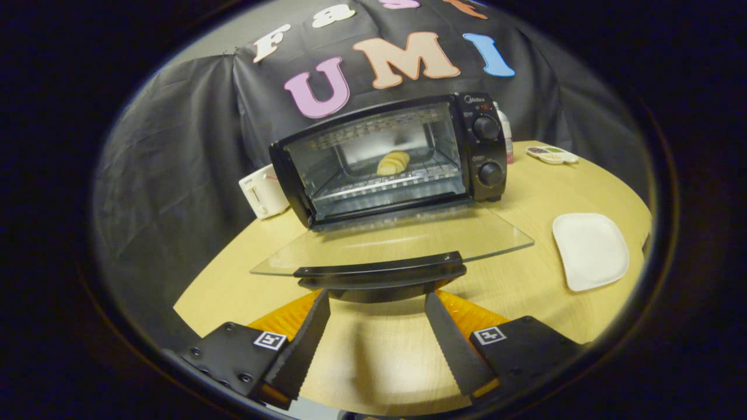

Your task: Open the toaster oven, put the food inside, and close the toaster oven door.

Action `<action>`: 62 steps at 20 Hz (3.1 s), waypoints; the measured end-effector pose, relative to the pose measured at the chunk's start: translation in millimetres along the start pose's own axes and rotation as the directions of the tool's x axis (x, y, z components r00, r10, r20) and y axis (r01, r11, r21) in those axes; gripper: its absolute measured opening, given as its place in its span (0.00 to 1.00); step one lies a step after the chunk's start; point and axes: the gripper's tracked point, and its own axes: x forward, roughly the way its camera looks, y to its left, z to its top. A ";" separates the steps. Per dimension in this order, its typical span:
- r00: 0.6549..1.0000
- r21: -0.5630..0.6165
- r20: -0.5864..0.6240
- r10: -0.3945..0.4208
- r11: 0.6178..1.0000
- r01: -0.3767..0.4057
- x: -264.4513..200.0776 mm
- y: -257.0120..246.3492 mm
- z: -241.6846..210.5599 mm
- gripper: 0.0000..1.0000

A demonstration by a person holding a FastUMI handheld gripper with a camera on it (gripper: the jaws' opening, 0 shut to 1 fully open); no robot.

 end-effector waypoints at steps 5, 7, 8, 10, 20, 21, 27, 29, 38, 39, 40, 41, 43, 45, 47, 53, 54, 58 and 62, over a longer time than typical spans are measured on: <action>0.992 -0.009 0.126 0.024 1.000 -0.023 2.1 12.2 58.2 1.00; 0.984 -0.033 0.179 0.017 0.999 -0.011 7.7 15.5 87.9 1.00; 0.981 -0.048 0.193 0.014 0.999 -0.005 13.2 17.5 100.8 0.99; 0.977 -0.079 0.212 0.012 0.997 0.005 25.9 21.6 124.0 0.99; 0.948 -0.113 0.318 0.032 0.994 0.004 21.7 41.0 206.3 0.99; 0.944 -0.116 0.329 0.025 0.993 0.014 16.8 39.0 214.2 0.99; 0.922 -0.149 0.388 0.003 0.987 0.060 -14.4 30.0 265.5 0.99; 0.908 -0.164 0.419 -0.008 0.983 0.085 -26.6 26.5 287.3 0.99; 0.864 -0.187 0.499 -0.067 0.965 0.183 -73.1 20.5 358.3 0.99; 0.864 -0.182 0.498 -0.069 0.966 0.182 -75.1 20.3 360.4 0.99; 0.864 -0.180 0.498 -0.073 0.966 0.185 -77.2 19.5 362.9 0.99; 0.863 -0.177 0.499 -0.076 0.966 0.188 -79.7 17.6 363.2 0.99; 0.865 -0.180 0.496 -0.078 0.965 0.191 -81.2 14.7 362.2 0.99; 0.867 -0.178 0.492 -0.084 0.965 0.194 -83.3 11.0 361.1 0.99; 0.867 -0.172 0.490 -0.086 0.966 0.193 -85.0 8.2 360.5 0.99; 0.868 -0.159 0.488 -0.086 0.970 0.185 -86.7 -0.1 357.0 0.99; 0.868 -0.155 0.488 -0.090 0.970 0.187 -86.5 -2.6 356.4 0.99; 0.870 -0.133 0.483 -0.101 0.973 0.186 -85.1 -13.3 354.4 0.99; 0.867 -0.114 0.485 -0.111 0.975 0.189 -85.0 -22.7 354.5 0.99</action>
